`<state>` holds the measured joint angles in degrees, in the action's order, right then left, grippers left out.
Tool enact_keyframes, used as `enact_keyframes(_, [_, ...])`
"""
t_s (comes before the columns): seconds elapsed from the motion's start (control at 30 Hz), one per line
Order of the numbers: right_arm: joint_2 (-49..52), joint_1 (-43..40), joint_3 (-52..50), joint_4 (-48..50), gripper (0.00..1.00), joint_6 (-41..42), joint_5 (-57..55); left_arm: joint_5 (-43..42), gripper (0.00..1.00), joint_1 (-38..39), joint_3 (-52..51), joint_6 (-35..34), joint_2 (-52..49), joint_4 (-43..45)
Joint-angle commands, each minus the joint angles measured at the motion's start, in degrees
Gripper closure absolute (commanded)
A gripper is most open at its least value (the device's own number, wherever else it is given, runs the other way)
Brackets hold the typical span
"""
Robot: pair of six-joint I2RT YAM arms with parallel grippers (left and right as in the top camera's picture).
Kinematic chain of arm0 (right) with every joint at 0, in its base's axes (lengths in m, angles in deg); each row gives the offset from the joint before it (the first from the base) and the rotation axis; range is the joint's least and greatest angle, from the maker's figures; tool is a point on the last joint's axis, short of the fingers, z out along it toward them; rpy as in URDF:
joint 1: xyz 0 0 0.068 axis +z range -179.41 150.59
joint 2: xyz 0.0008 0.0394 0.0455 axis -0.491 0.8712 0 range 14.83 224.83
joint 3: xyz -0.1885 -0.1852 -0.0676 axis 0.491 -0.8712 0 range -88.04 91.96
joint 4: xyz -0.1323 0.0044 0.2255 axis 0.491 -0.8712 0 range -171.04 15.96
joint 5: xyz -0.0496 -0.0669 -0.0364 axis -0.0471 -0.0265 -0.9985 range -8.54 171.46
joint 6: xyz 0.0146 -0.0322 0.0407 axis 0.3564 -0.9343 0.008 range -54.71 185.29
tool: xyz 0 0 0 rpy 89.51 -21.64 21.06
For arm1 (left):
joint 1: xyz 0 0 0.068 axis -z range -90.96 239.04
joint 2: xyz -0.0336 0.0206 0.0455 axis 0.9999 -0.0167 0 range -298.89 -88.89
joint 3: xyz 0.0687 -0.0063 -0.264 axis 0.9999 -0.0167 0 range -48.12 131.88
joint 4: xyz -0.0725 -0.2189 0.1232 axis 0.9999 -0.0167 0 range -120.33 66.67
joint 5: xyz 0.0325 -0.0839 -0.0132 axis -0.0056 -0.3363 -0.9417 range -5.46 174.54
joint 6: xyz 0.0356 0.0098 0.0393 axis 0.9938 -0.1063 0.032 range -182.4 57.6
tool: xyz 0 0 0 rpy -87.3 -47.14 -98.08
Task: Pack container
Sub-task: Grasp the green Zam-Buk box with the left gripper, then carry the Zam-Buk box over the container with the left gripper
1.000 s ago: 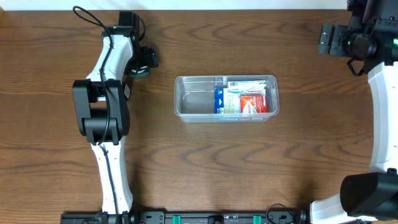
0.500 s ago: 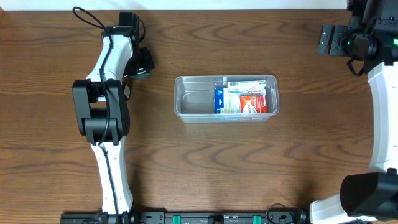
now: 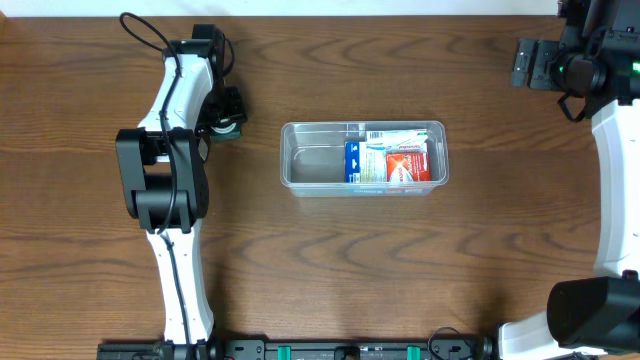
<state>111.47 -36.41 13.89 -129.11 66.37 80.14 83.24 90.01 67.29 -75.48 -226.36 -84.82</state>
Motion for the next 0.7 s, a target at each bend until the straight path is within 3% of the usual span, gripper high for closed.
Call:
enact_keyframes(0.0, [0.11,-0.22,0.26,-0.04,0.01,0.81,-0.37,0.26,0.41,0.13,3.78,1.03,-0.22,-2.43])
enact_keyframes(0.33, [0.11,-0.22,0.26,-0.04,0.01,0.81,-0.37,0.24,0.44,1.68,20.63,2.99,-0.22,-19.02])
enact_keyframes(0.67, [0.11,-0.22,0.26,-0.04,0.01,0.81,-0.37,0.28,0.44,11.43,33.05,8.20,-0.20,-34.60])
